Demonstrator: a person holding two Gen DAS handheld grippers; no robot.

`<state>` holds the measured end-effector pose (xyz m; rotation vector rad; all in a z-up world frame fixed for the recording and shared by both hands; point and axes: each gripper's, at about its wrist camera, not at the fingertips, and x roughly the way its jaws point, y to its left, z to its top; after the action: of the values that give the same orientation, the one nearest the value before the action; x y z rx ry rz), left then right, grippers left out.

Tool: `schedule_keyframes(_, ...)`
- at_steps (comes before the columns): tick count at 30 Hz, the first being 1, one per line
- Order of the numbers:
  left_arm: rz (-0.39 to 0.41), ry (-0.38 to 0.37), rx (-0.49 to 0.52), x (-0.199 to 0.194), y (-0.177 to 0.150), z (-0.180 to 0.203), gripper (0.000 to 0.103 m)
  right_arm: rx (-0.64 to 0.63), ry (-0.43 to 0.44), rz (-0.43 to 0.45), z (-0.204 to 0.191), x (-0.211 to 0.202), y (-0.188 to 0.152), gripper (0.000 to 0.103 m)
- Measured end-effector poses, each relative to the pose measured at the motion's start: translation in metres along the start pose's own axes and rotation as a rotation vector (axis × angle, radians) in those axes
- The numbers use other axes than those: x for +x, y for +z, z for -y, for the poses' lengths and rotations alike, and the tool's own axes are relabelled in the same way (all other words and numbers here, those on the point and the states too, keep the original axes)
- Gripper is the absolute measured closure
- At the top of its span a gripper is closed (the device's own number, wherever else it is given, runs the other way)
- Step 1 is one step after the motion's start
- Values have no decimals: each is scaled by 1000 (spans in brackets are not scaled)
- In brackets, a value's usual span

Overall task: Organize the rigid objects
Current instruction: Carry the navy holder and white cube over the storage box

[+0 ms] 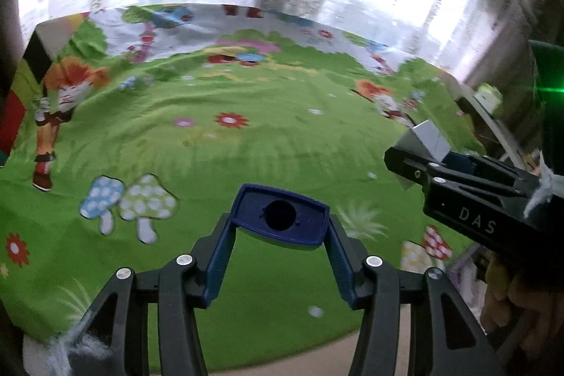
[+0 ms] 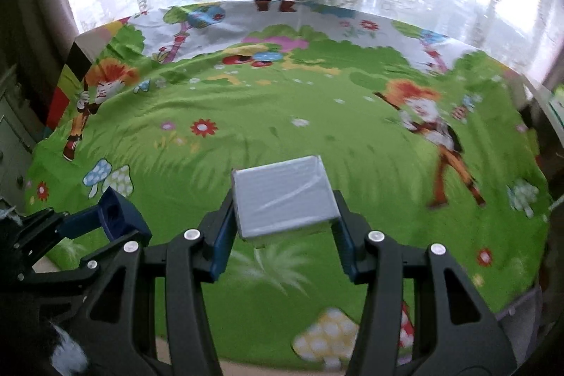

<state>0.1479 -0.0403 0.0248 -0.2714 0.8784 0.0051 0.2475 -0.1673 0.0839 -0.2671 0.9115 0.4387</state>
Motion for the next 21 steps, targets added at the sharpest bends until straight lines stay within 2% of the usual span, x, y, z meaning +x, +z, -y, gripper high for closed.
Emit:
schedule_keyframes(6, -17, -79, 70, -11, -16, 44, 51, 60, -41, -2, 30, -38, -32, 49)
schedule_keyframes(21, -107, -274, 282, -17, -56, 175, 51, 239, -224, -19, 134, -120, -126, 49)
